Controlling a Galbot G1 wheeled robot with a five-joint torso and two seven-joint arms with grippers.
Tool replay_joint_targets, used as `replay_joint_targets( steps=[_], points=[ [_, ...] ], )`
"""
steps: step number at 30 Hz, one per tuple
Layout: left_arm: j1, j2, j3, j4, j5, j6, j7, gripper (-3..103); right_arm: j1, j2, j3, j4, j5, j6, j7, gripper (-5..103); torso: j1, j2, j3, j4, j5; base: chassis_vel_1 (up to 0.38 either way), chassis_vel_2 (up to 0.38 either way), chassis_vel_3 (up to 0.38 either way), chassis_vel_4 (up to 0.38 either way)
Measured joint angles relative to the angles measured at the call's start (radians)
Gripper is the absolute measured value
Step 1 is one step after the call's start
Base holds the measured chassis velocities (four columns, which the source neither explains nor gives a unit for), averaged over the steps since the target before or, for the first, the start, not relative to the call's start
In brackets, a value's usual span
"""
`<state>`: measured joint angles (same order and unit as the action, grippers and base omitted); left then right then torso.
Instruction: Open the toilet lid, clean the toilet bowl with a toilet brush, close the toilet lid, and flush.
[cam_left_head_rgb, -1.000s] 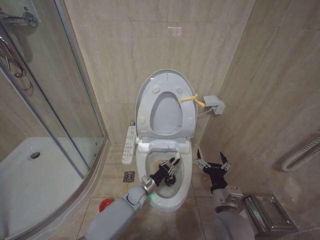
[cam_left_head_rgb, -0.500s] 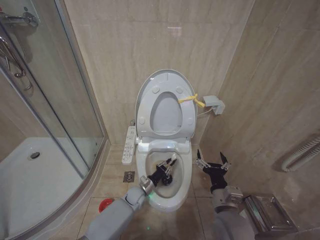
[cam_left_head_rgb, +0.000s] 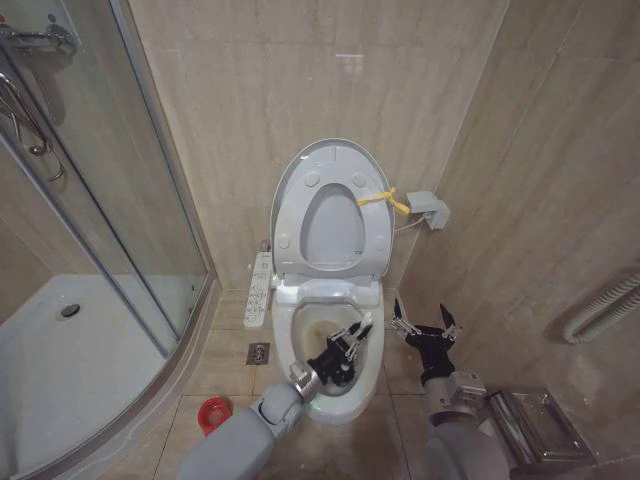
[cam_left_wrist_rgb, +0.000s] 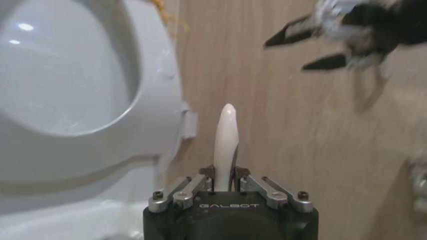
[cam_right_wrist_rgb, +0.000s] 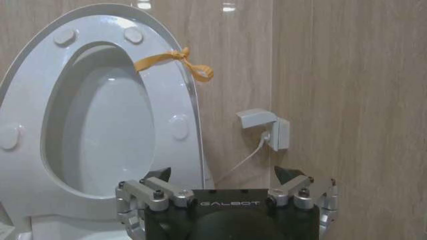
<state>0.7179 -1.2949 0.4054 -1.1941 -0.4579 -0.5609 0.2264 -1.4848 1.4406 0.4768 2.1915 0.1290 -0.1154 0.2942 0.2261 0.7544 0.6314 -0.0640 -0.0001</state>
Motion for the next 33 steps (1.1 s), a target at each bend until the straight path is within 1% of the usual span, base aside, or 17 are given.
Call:
replay_joint_targets(
  steps=[3, 7, 9, 13, 18, 21, 23, 25, 26, 29, 30, 33],
  points=[
    [-0.016, 0.009, -0.027, 0.063, 0.005, 0.005, -0.01, 19, 0.0, 0.0, 0.0, 0.0, 0.0, 0.0, 0.0, 100, 0.0, 0.0, 0.0, 0.0002, 0.0001, 0.0, 0.0, 0.0, 0.0],
    [-0.027, 0.025, -0.041, 0.066, 0.007, 0.011, -0.012, 19, 0.0, 0.0, 0.0, 0.0, 0.0, 0.0, 0.0, 100, 0.0, 0.0, 0.0, 0.0001, 0.0001, 0.0, 0.0, 0.0, 0.0],
    [-0.028, 0.029, -0.044, 0.049, 0.007, 0.013, -0.014, 19, 0.0, 0.0, 0.0, 0.0, 0.0, 0.0, 0.0, 100, 0.0, 0.0, 0.0, 0.0003, 0.0003, 0.0, 0.0, 0.0, 0.0],
    [-0.005, 0.028, -0.032, -0.059, -0.009, 0.009, -0.018, 19, 0.0, 0.0, 0.0, 0.0, 0.0, 0.0, 0.0, 100, 0.0, 0.0, 0.0, -0.0003, 0.0001, 0.0, 0.0, 0.0, 0.0],
    [0.044, 0.024, 0.001, -0.105, -0.013, 0.003, -0.006, 19, 0.0, 0.0, 0.0, 0.0, 0.0, 0.0, 0.0, 100, 0.0, 0.0, 0.0, 0.0002, 0.0001, 0.0, 0.0, 0.0, 0.0],
    [0.056, 0.022, 0.003, -0.08, 0.007, -0.006, 0.004, 19, 0.0, 0.0, 0.0, 0.0, 0.0, 0.0, 0.0, 100, 0.0, 0.0, 0.0, 0.0002, 0.0001, 0.0, 0.0, 0.0, 0.0],
    [0.059, 0.022, -0.007, -0.029, 0.038, -0.009, 0.003, 19, 0.0, 0.0, 0.0, 0.0, 0.0, 0.0, 0.0, 100, 0.0, 0.0, 0.0, 0.0001, -0.0001, 0.0, 0.0, 0.0, 0.0],
    [0.058, 0.023, -0.013, -0.008, 0.048, -0.007, 0.003, 19, 0.0, 0.0, 0.0, 0.0, 0.0, 0.0, 0.0, 100, 0.0, 0.0, 0.0, 0.0, 0.0001, 0.0, 0.0, 0.0, 0.0],
    [0.054, 0.024, -0.018, 0.01, 0.054, -0.004, 0.0, 19, 0.0, 0.0, 0.0, 0.0, 0.0, 0.0, 0.0, 100, 0.0, 0.0, 0.0, 0.0005, 0.0003, 0.0, 0.0, 0.0, 0.0],
    [0.034, 0.02, -0.035, 0.042, 0.057, 0.006, -0.011, 19, 0.0, 0.0, 0.0, 0.0, 0.0, 0.0, 0.0, 100, 0.0, 0.0, 0.0, -0.0002, -0.0002, 0.0, 0.0, 0.0, 0.0],
    [0.015, 0.019, -0.046, 0.061, 0.056, 0.011, -0.019, 19, 0.0, 0.0, 0.0, 0.0, 0.0, 0.0, 0.0, 100, 0.0, 0.0, 0.0, 0.0, 0.0002, 0.0, 0.0, 0.0, 0.0],
    [0.0, 0.022, -0.05, 0.055, 0.045, 0.015, -0.024, 19, 0.0, 0.0, 0.0, 0.0, 0.0, 0.0, 0.0, 100, 0.0, 0.0, 0.0, -0.0002, 0.0, 0.0, 0.0, 0.0, 0.0]
  ],
)
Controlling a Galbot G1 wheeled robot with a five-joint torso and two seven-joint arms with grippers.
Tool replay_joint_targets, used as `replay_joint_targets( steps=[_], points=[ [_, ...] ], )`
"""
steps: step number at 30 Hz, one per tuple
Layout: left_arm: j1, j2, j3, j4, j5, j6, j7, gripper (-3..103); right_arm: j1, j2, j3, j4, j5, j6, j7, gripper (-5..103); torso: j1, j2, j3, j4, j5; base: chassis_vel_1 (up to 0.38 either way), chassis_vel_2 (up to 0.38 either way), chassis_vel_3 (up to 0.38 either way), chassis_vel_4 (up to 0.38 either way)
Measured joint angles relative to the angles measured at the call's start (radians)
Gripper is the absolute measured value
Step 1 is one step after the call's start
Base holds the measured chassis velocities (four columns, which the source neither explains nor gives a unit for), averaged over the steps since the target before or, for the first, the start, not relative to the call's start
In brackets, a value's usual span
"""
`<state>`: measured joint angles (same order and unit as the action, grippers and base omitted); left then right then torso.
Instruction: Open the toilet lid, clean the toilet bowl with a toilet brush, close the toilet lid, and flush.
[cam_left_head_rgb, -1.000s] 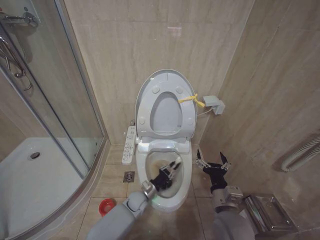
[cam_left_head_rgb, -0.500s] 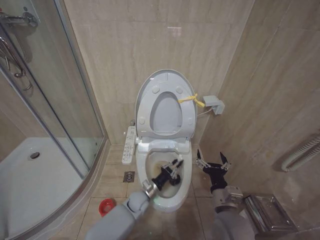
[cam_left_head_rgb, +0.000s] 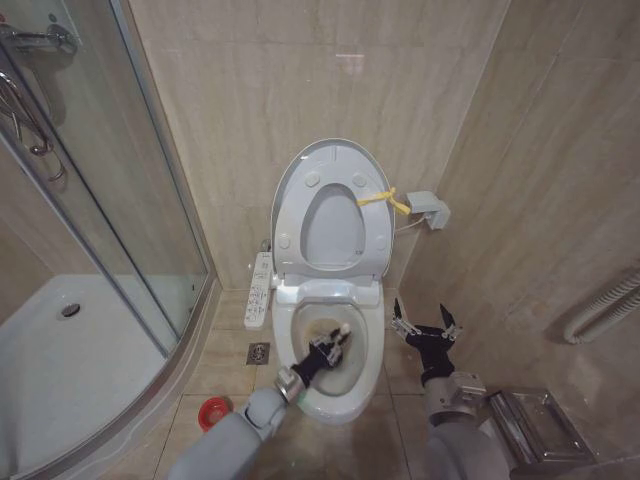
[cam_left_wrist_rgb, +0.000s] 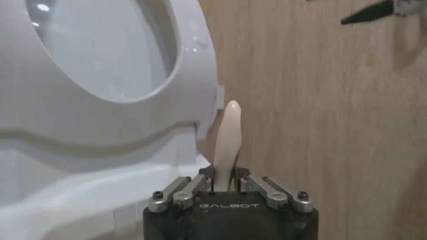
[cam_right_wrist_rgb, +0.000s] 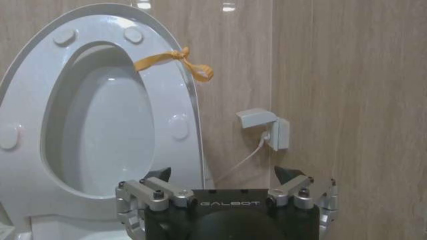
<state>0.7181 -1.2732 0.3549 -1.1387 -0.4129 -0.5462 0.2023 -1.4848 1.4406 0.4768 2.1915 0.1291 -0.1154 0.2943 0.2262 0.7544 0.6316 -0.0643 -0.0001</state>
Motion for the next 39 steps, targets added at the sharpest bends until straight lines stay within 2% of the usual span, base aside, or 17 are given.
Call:
replay_joint_targets(
  steps=[9, 13, 18, 24, 33, 39],
  points=[
    [0.042, 0.002, 0.046, -0.162, -0.056, -0.013, 0.008, 18, 0.0, 0.0, 0.0, 0.0, 0.0, 0.0, 0.0, 100, 0.0, 0.0, 0.0, 0.0002, 0.0001, 0.0, 0.0, 0.0, 0.0],
    [0.055, 0.001, 0.058, -0.14, -0.045, -0.025, 0.022, 18, 0.0, 0.0, 0.0, 0.0, 0.0, 0.0, 0.0, 100, 0.0, 0.0, 0.0, 0.0003, 0.0, 0.0, 0.0, 0.0, 0.0],
    [0.045, 0.013, 0.049, -0.075, -0.008, -0.015, -0.008, 18, 0.0, 0.0, 0.0, 0.0, 0.0, 0.0, 0.0, 100, 0.0, 0.0, 0.0, 0.0003, 0.0, 0.0, 0.0, 0.0, 0.0],
    [0.02, 0.023, 0.019, -0.048, -0.016, -0.002, -0.02, 18, 0.0, 0.0, 0.0, 0.0, 0.0, 0.0, 0.0, 100, 0.0, 0.0, 0.0, 0.0001, 0.0002, 0.0, 0.0, 0.0, 0.0],
    [0.029, 0.034, -0.023, -0.153, -0.019, -0.011, -0.026, 18, 0.0, 0.0, 0.0, 0.0, 0.0, 0.0, 0.0, 100, 0.0, 0.0, 0.0, 0.0, 0.0, 0.0, 0.0, 0.0, 0.0],
    [0.09, 0.06, -0.07, -0.3, 0.007, -0.002, -0.042, 18, 0.0, 0.0, 0.0, 0.0, 0.0, 0.0, 0.0, 100, 0.0, 0.0, 0.0, 0.0002, 0.0, 0.0, 0.0, 0.0, 0.0]
  ],
)
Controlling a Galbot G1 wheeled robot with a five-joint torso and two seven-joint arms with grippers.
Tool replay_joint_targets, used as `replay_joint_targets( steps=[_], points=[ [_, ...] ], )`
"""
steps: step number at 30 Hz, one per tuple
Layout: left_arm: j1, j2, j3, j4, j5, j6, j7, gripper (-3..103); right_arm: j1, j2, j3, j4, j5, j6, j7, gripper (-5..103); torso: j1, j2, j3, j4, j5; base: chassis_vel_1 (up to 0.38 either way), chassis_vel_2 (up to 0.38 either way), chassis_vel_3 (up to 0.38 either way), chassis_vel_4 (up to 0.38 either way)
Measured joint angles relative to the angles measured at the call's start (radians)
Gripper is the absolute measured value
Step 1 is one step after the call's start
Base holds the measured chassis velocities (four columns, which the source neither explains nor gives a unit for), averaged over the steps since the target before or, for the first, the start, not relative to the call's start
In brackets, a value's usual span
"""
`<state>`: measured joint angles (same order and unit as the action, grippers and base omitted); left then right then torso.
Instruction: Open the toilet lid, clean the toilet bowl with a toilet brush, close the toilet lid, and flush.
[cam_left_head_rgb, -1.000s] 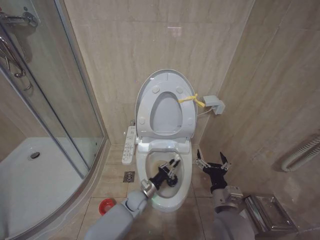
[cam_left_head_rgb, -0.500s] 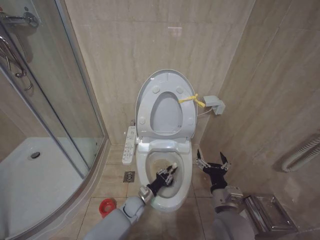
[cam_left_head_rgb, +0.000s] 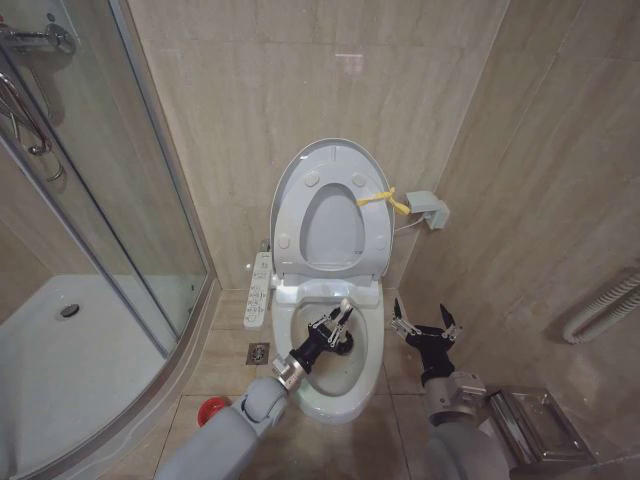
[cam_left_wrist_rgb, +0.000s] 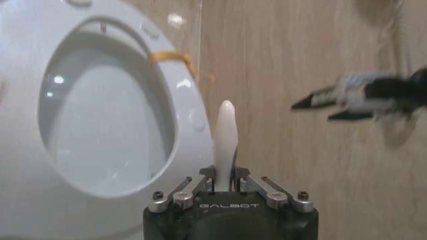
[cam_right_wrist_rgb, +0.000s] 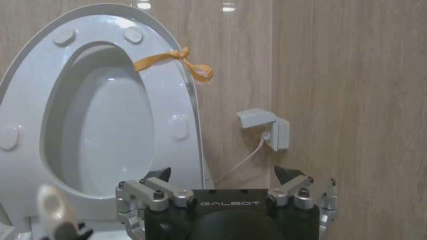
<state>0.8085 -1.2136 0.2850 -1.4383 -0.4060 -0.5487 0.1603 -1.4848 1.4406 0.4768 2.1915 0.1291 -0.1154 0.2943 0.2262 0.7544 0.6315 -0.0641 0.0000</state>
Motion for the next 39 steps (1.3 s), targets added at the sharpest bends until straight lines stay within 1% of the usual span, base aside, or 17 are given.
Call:
replay_joint_targets(
  steps=[2, 6, 11, 16, 19, 20, 21, 24, 25, 27, 29, 30, 32, 33, 34, 36, 39],
  points=[
    [0.013, 0.004, -0.009, -0.021, 0.006, 0.002, 0.0, 18, 0.0, 0.0, 0.0, 0.0, 0.0, 0.0, 0.0, 100, 0.0, 0.0, 0.0, 0.0, 0.0, 0.0, 0.0, 0.0, 0.0],
    [0.086, 0.025, -0.064, -0.111, 0.046, 0.011, -0.008, 18, 0.0, 0.0, 0.0, 0.0, 0.0, 0.0, 0.0, 100, 0.0, 0.0, 0.0, 0.0002, -0.0001, 0.0, 0.0, 0.0, 0.0],
    [0.128, 0.041, -0.096, -0.146, 0.065, 0.012, -0.011, 18, 0.0, 0.0, 0.0, 0.0, 0.0, 0.0, 0.0, 100, 0.0, 0.0, 0.0, 0.0, 0.0, 0.0, 0.0, 0.0, 0.0],
    [0.185, 0.066, -0.151, -0.202, 0.083, 0.015, -0.02, 18, 0.0, 0.0, 0.0, 0.0, 0.0, 0.0, 0.0, 100, 0.0, 0.0, 0.0, -0.0001, -0.0002, 0.0, 0.0, 0.0, 0.0],
    [0.248, 0.093, -0.204, -0.287, 0.093, 0.034, -0.046, 18, 0.0, 0.0, 0.0, 0.0, 0.0, 0.0, 0.0, 100, 0.0, 0.0, 0.0, -0.0002, -0.0001, 0.0, 0.0, 0.0, 0.0],
    [0.283, 0.109, -0.222, -0.324, 0.109, 0.04, -0.06, 18, 0.0, 0.0, 0.0, 0.0, 0.0, 0.0, 0.0, 100, 0.0, 0.0, 0.0, -0.0001, -0.0001, 0.0, 0.0, 0.0, 0.0],
    [0.283, 0.109, -0.222, -0.324, 0.109, 0.04, -0.06, 18, 0.0, 0.0, 0.0, 0.0, 0.0, 0.0, 0.0, 100, 0.0, 0.0, 0.0, -0.0001, -0.0001, 0.0, 0.0, 0.0, 0.0],
    [0.387, 0.148, -0.263, -0.406, 0.166, 0.042, -0.083, 18, 0.0, 0.0, 0.0, 0.0, 0.0, 0.0, 0.0, 100, 0.0, 0.0, 0.0, 0.0003, -0.0002, 0.0, 0.0, 0.0, 0.0],
    [0.387, 0.148, -0.263, -0.406, 0.166, 0.042, -0.083, 18, 0.0, 0.0, 0.0, 0.0, 0.0, 0.0, 0.0, 100, 0.0, 0.0, 0.0, 0.0003, -0.0002, 0.0, 0.0, 0.0, 0.0],
    [0.47, 0.164, -0.312, -0.472, 0.216, 0.04, -0.106, 18, 0.0, 0.0, 0.0, 0.0, 0.0, 0.0, 0.0, 100, 0.0, 0.0, 0.0, 0.0001, -0.0001, 0.0, 0.0, 0.0, 0.0],
    [0.487, 0.166, -0.325, -0.485, 0.229, 0.039, -0.111, 18, 0.0, 0.0, 0.0, 0.0, 0.0, 0.0, 0.0, 100, 0.0, 0.0, 0.0, 0.0002, -0.0002, 0.0, 0.0, 0.0, 0.0],
    [0.52, 0.168, -0.357, -0.512, 0.255, 0.032, -0.12, 18, 0.0, 0.0, 0.0, 0.0, 0.0, 0.0, 0.0, 100, 0.0, 0.0, 0.0, 0.0001, -0.0001, 0.0, 0.0, 0.0, 0.0],
    [0.55, 0.17, -0.384, -0.541, 0.279, 0.025, -0.127, 18, 0.0, 0.0, 0.0, 0.0, 0.0, 0.0, 0.0, 100, 0.0, 0.0, 0.0, 0.0, -0.0003, 0.0, 0.0, 0.0, 0.0],
    [0.584, 0.178, -0.412, -0.576, 0.294, 0.021, -0.137, 18, 0.0, 0.0, 0.0, 0.0, 0.0, 0.0, 0.0, 100, 0.0, 0.0, 0.0, -0.0002, -0.0001, 0.0, 0.0, 0.0, 0.0],
    [0.612, 0.183, -0.429, -0.606, 0.302, 0.021, -0.147, 18, 0.0, 0.0, 0.0, 0.0, 0.0, 0.0, 0.0, 100, 0.0, 0.0, 0.0, -0.0003, -0.0001, 0.0, 0.0, 0.0, 0.0],
    [0.633, 0.187, -0.442, -0.627, 0.306, 0.022, -0.151, 18, 0.0, 0.0, 0.0, 0.0, 0.0, 0.0, 0.0, 100, 0.0, 0.0, 0.0, -0.0002, -0.0003, 0.0, 0.0, 0.0, 0.0],
    [0.726, 0.193, -0.514, -0.697, 0.327, 0.02, -0.158, 18, 0.0, 0.0, 0.0, 0.0, 0.0, 0.0, 0.0, 100, 0.0, 0.0, 0.0, 0.0, 0.0, 0.0, 0.0, 0.0, 0.0]
  ],
)
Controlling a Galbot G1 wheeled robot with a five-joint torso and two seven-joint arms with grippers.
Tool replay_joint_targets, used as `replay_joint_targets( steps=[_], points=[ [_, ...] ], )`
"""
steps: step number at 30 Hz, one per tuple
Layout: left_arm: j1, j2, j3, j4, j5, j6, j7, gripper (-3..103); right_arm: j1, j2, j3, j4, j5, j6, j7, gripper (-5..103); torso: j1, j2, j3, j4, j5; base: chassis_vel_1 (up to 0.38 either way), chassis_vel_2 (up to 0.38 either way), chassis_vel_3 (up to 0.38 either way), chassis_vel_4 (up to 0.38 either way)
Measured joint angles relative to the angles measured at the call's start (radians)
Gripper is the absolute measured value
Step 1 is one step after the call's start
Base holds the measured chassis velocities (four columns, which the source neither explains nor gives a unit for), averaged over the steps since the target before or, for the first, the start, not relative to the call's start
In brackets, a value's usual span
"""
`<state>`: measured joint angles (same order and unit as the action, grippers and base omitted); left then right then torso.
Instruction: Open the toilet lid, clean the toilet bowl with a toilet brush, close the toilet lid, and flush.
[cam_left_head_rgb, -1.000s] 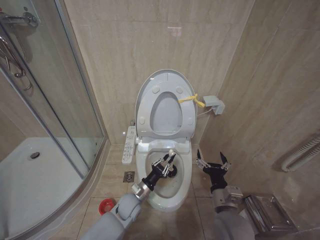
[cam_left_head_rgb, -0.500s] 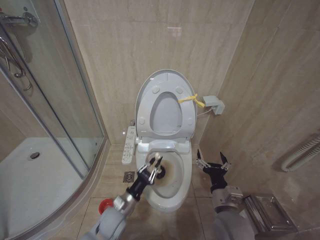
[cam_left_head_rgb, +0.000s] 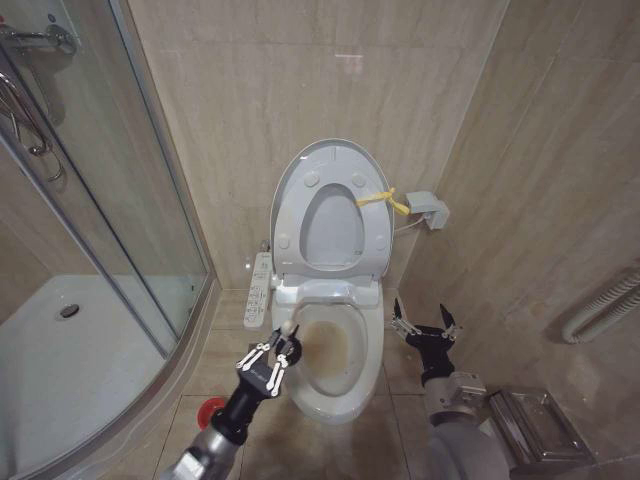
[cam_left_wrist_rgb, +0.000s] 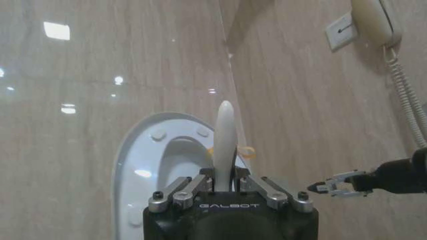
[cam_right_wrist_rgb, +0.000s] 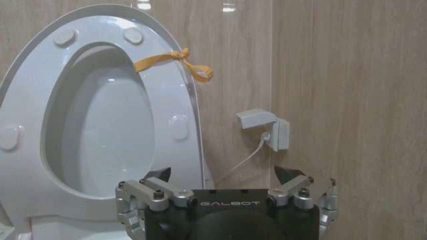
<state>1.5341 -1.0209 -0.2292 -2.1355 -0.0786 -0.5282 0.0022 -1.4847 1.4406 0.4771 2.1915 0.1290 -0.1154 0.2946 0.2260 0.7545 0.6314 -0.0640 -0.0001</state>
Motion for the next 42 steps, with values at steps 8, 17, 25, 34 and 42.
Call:
replay_joint_targets(
  steps=[8, 17, 25, 34, 42],
  points=[
    [0.145, -0.015, -0.131, -0.04, 0.023, -0.032, -0.024, 18, 0.0, 0.0, 0.0, 0.0, 0.0, 0.0, 0.0, 100, 0.0, 0.0, 0.0, 0.0, 0.0, 0.0, 0.0, 0.0, 0.0],
    [0.167, -0.048, -0.197, 0.037, -0.002, -0.093, -0.084, 18, 0.0, 0.0, 0.0, 0.0, 0.0, 0.0, 0.0, 100, 0.0, 0.0, 0.0, -0.0001, 0.0, 0.0, 0.0, 0.0, 0.0],
    [0.106, -0.081, -0.204, 0.182, -0.081, -0.187, -0.11, 18, 0.0, 0.0, 0.0, 0.0, 0.0, 0.0, 0.0, 100, 0.0, 0.0, 0.0, 0.0, 0.0, 0.0, 0.0, 0.0, 0.0],
    [0.005, -0.086, -0.174, 0.418, -0.147, -0.286, -0.111, 18, 0.0, 0.0, 0.0, 0.0, 0.0, 0.0, 0.0, 100, 0.0, 0.0, 0.0, -0.0001, 0.0, 0.0, 0.0, 0.0, 0.0],
    [-0.04, -0.104, -0.156, 0.58, -0.181, -0.293, -0.137, 18, 0.0, 0.0, 0.0, 0.0, 0.0, 0.0, 0.0, 100, 0.0, 0.0, 0.0, 0.0001, 0.0, 0.0, 0.0, 0.0, 0.0]
  ],
)
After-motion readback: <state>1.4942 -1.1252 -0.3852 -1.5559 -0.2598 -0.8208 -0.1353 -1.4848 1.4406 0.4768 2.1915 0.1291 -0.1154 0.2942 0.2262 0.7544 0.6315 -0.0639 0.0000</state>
